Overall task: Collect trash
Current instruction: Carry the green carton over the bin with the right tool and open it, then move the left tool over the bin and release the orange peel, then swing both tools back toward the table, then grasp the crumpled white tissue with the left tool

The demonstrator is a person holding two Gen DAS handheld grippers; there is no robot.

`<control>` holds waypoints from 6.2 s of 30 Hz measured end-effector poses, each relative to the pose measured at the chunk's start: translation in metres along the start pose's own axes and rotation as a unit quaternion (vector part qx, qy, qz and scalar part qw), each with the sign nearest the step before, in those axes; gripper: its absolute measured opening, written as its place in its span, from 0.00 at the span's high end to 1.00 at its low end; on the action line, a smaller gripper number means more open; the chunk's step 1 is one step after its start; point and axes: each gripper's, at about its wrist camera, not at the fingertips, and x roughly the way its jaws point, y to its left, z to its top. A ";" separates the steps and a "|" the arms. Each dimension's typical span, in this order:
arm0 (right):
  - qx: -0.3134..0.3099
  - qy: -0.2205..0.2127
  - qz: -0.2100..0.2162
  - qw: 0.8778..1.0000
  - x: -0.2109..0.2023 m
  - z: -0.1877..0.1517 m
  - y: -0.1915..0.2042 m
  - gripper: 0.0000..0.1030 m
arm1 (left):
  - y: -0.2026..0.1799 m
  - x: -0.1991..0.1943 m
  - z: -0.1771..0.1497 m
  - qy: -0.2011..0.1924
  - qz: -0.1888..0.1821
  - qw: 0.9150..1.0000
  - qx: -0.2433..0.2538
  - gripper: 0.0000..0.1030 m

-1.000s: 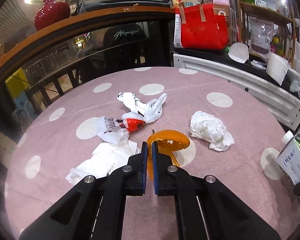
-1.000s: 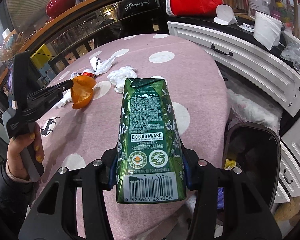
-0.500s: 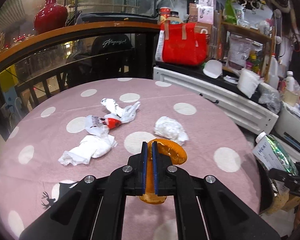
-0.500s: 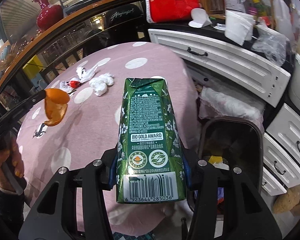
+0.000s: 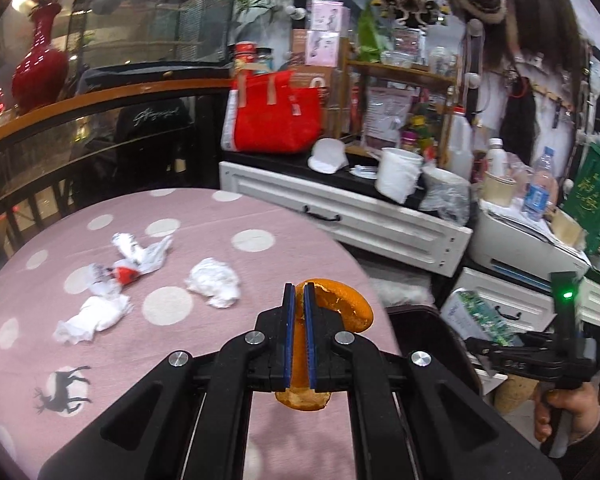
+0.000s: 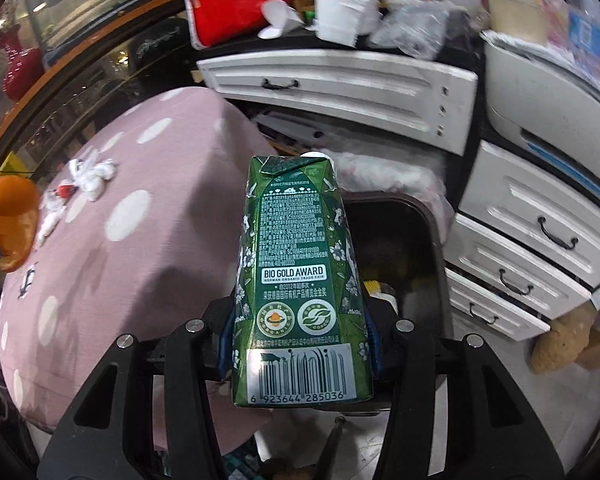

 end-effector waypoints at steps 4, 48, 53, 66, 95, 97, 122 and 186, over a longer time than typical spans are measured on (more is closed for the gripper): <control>0.019 0.029 -0.012 0.999 0.027 -0.008 -0.019 0.52 | -0.028 0.008 0.002 0.001 -0.027 1.000 0.014 0.95; 0.160 -0.045 -0.106 0.980 -0.016 -0.025 -0.132 0.28 | -0.192 0.190 -0.129 0.226 -0.091 0.960 0.140 0.95; 0.150 -0.053 -0.106 0.981 -0.023 -0.020 -0.124 0.28 | -0.197 0.204 -0.142 0.255 -0.088 0.951 0.148 0.95; 0.134 -0.065 -0.122 0.981 -0.026 -0.018 -0.119 0.22 | -0.208 0.207 -0.158 0.276 -0.090 0.938 0.187 0.09; 0.061 -0.098 -0.102 0.988 -0.054 -0.004 -0.068 0.07 | -0.156 0.046 -0.095 0.136 -0.133 0.970 0.153 0.05; 0.048 -0.098 -0.093 0.990 -0.054 -0.002 -0.056 0.07 | -0.146 0.037 -0.088 0.123 -0.131 0.973 0.147 0.05; -0.137 -0.060 0.048 0.988 -0.014 0.020 0.140 0.06 | 0.059 -0.017 -0.064 0.088 -0.001 0.996 0.030 0.05; -0.230 0.018 0.139 0.963 0.069 0.069 0.280 0.75 | 0.222 0.030 -0.041 0.104 0.076 0.989 -0.072 0.82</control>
